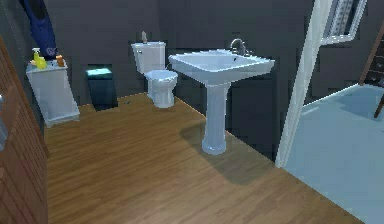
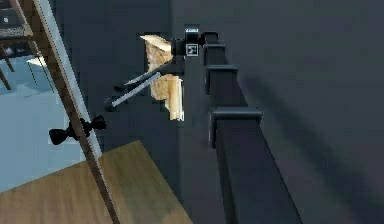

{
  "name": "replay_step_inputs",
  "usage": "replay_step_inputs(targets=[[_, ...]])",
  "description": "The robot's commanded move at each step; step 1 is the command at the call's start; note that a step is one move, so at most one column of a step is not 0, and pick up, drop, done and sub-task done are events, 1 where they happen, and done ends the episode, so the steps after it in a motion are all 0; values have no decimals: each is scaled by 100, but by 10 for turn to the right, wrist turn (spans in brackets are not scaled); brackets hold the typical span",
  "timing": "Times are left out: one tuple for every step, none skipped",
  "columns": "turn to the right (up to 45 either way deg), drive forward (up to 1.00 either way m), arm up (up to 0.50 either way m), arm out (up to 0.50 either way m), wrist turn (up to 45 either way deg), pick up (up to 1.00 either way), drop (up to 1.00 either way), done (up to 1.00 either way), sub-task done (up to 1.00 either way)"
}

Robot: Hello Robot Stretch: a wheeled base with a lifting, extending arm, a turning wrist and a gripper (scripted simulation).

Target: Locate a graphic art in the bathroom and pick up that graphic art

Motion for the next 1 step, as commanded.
replay_step_inputs(targets=[[0, 0, 0, 0, 450, 0, 0, 0, 0]])
